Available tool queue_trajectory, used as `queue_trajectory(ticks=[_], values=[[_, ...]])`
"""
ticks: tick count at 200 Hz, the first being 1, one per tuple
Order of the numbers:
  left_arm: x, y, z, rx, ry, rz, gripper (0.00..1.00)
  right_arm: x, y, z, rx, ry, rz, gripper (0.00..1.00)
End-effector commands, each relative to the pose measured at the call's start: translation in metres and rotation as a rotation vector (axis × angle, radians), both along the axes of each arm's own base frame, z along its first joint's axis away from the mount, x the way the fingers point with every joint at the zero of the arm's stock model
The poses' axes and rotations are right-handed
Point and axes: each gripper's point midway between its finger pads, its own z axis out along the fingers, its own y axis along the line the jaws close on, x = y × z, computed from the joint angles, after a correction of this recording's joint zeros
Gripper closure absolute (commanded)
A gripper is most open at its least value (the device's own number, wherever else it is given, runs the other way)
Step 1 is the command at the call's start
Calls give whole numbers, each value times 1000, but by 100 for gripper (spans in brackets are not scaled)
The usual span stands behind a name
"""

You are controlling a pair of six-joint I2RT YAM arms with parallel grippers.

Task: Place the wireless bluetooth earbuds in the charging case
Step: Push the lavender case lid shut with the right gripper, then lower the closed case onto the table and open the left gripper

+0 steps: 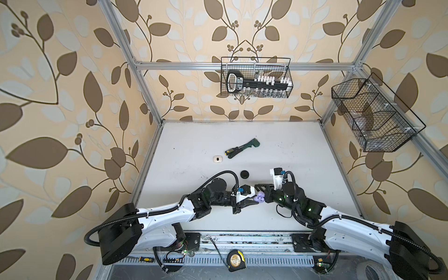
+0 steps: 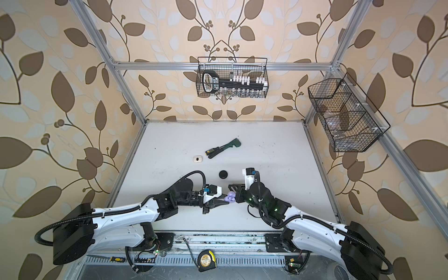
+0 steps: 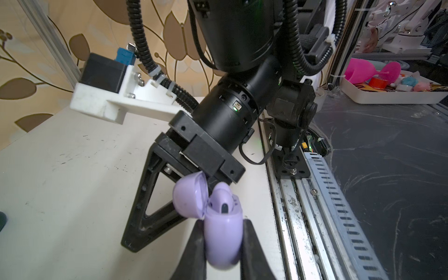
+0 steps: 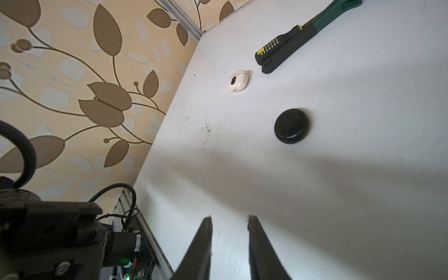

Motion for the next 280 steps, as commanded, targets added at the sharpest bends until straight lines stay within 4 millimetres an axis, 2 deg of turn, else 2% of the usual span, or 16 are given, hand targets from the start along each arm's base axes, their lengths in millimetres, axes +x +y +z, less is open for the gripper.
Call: queue_trajectory(ticks=[1, 87, 147, 172, 206, 218, 236, 249, 257, 264, 280], values=[[0, -6, 17, -27, -36, -11, 100, -4, 9, 22, 93, -56, 27, 74], [3, -3, 8, 0, -30, 16, 100, -18, -1, 56, 200, -177, 36, 76], [7, -1, 1, 22, -20, 47, 100, -16, -18, 52, 155, -175, -37, 75], [21, 1, -1, 7, -1, 134, 100, -11, -33, 47, 113, -141, -111, 74], [53, 3, 3, -39, 176, 346, 100, -4, -53, 55, 58, -67, -190, 69], [57, 3, 3, -66, 215, 374, 100, -1, -62, 66, 29, -55, -216, 65], [64, 1, 4, -114, 294, 417, 100, 6, -76, 93, -23, -66, -251, 61], [87, 6, 2, -141, 430, 580, 100, 11, -88, 113, -57, -82, -288, 60], [105, 19, -14, -99, 555, 760, 100, 14, -95, 127, -76, -115, -310, 58], [116, 24, -17, -54, 609, 866, 100, 18, -101, 139, -95, -151, -341, 55], [117, 10, -18, 39, 626, 848, 100, 29, -111, 166, -145, -279, -394, 51]])
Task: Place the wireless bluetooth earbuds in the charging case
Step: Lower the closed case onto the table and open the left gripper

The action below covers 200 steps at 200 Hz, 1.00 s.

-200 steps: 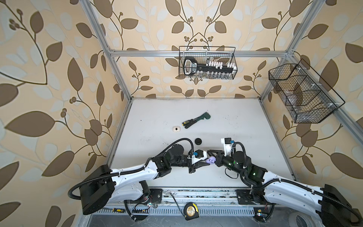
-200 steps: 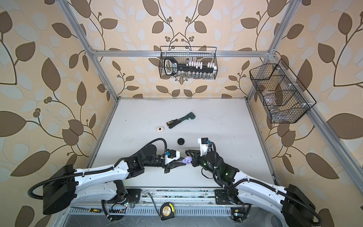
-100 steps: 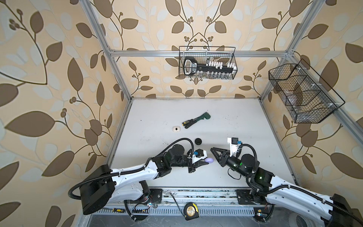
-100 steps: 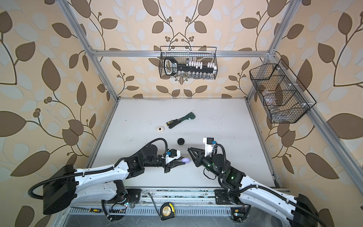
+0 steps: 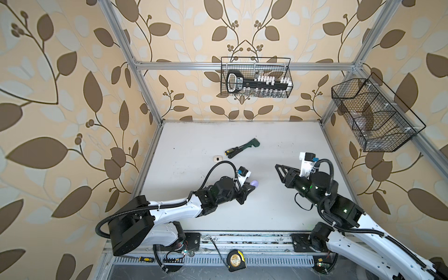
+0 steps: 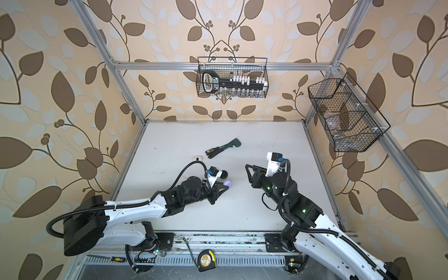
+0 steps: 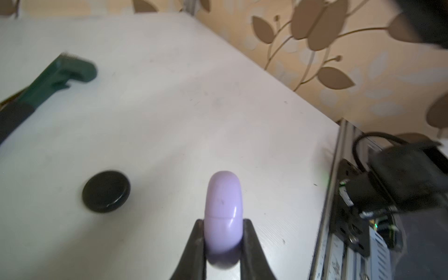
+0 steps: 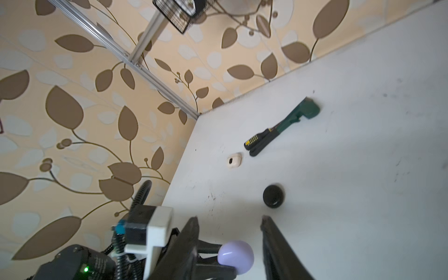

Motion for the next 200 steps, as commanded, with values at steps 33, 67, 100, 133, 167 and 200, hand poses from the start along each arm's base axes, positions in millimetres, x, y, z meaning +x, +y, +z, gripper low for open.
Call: queue_trajectory(ticks=[33, 67, 100, 133, 167, 200], values=[[35, -21, 12, -108, 242, 249, 100, 48, -54, 31, -381, -213, -336, 46], [38, -38, -26, -78, 356, 326, 100, 90, -119, -17, -536, -95, -576, 48], [34, -58, -59, -47, 426, 344, 100, 95, -167, -86, -616, -23, -661, 41], [30, -79, -84, 1, 450, 357, 100, 93, -188, -113, -648, -17, -711, 35], [27, -79, -109, 53, 464, 412, 100, 103, -188, -133, -763, 19, -695, 27], [19, -88, -125, 46, 490, 399, 100, 117, -190, -161, -824, 73, -660, 11]])
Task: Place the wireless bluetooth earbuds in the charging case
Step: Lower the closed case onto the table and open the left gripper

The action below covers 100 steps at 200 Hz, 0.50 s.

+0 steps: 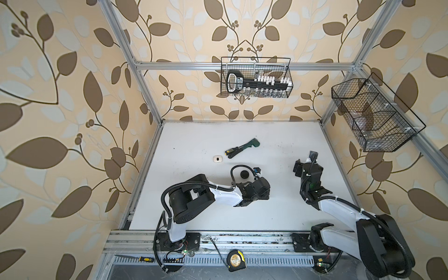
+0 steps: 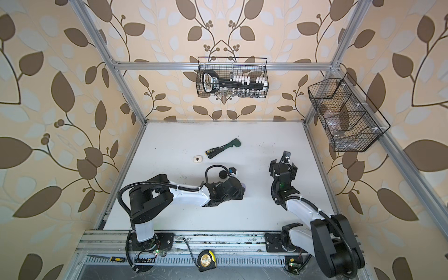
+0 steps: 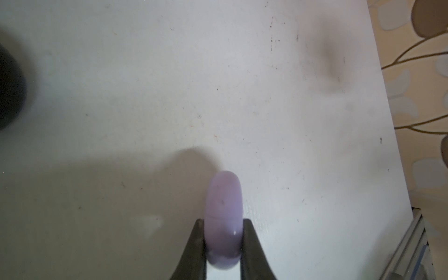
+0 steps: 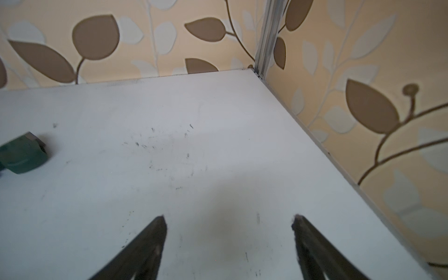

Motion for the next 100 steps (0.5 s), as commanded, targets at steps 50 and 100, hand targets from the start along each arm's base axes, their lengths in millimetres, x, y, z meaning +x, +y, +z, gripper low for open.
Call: queue_trajectory(ticks=[50, 100], values=[[-4, 11, -28, 49, 15, 59, 82, 23, 2, -2, 30, -21, 126, 7], [9, 66, 26, 196, -173, 132, 1, 13, 0, 2, 37, -62, 148, 2]])
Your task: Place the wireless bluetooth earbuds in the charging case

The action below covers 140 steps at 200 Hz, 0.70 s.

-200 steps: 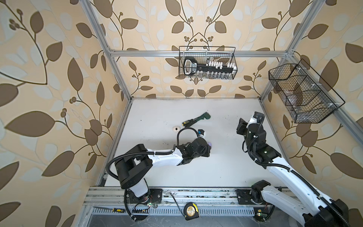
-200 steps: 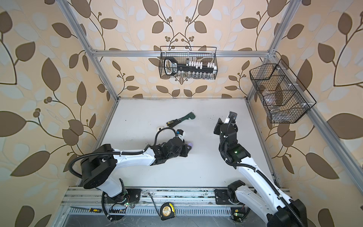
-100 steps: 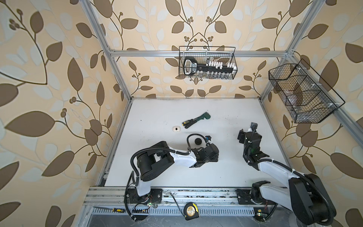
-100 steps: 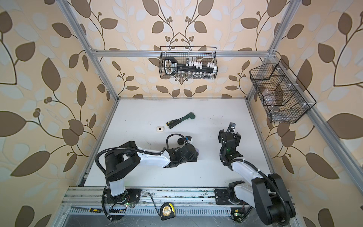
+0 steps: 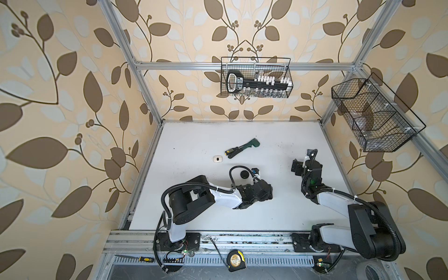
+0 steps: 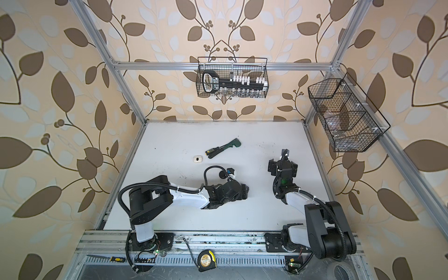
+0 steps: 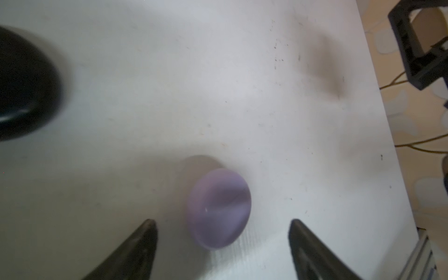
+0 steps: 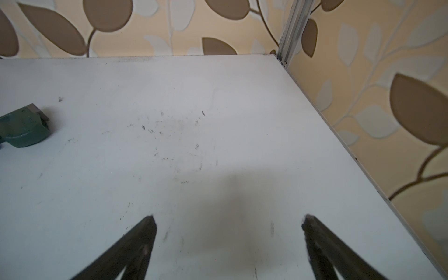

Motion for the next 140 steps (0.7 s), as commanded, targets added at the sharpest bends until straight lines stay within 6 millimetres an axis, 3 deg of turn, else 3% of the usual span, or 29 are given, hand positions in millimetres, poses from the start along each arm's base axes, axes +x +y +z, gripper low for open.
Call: queue_trajectory(ticks=[1, 16, 28, 48, 63, 73, 81, 97, 106, 128, 133, 140], values=[[5, 45, 20, 162, -107, 52, 1, -7, 3, 18, 17, -125, 50, 2], [8, 61, 38, 200, -172, 65, 1, -15, 6, 19, 26, -225, 104, 0], [14, 73, 56, 239, -245, 66, 1, -7, 14, 5, 67, -212, 183, 0], [36, 107, 92, 391, -396, 108, 1, -6, 23, 6, 36, -204, 223, 0], [61, 151, 116, 534, -470, 200, 1, -7, 22, 5, 37, -195, 219, 0], [83, 191, 123, 623, -479, 301, 1, -6, 23, 7, 32, -206, 224, 0], [95, 230, 140, 644, -494, 421, 1, -7, 23, 5, 35, -195, 219, 0], [113, 300, 146, 628, -458, 601, 1, -6, 23, 6, 35, -197, 223, 0], [121, 327, 147, 618, -483, 634, 1, -6, 23, 6, 36, -199, 222, 0], [132, 386, 123, 678, -573, 733, 2, -6, 23, 6, 36, -199, 223, 0], [131, 393, 121, 709, -564, 740, 1, -6, 23, 6, 36, -197, 223, 0], [136, 385, 115, 729, -565, 640, 1, -6, 23, 6, 35, -199, 224, 0]])
